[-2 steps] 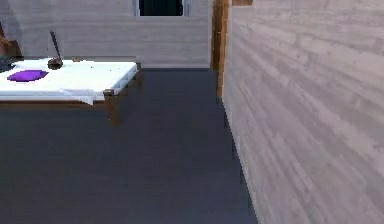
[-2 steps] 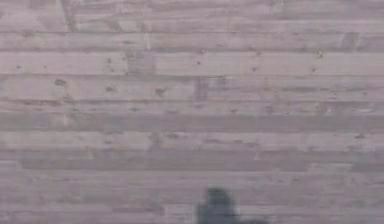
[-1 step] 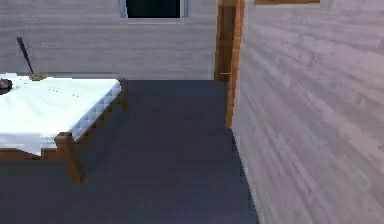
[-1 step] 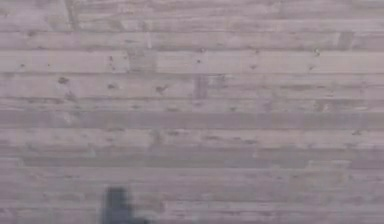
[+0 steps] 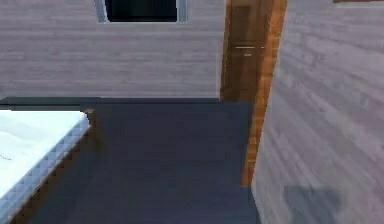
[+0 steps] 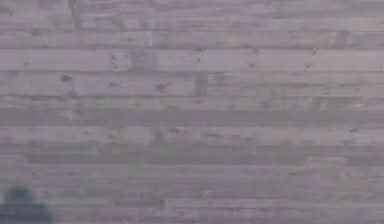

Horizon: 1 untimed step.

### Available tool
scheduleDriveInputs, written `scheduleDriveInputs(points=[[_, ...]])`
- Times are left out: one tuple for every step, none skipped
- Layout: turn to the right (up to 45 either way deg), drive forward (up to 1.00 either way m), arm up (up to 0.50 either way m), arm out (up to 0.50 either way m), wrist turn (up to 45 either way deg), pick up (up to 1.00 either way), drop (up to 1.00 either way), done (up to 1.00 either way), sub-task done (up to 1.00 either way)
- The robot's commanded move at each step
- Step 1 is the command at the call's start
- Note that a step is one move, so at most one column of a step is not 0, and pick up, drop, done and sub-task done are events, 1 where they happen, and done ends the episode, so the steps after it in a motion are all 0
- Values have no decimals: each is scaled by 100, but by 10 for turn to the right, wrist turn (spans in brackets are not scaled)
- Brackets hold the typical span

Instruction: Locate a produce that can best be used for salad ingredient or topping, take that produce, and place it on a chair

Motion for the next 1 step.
scheduleDriveInputs(points=[[0, 100, 0, 0, 0, 0, 0, 0, 0]])
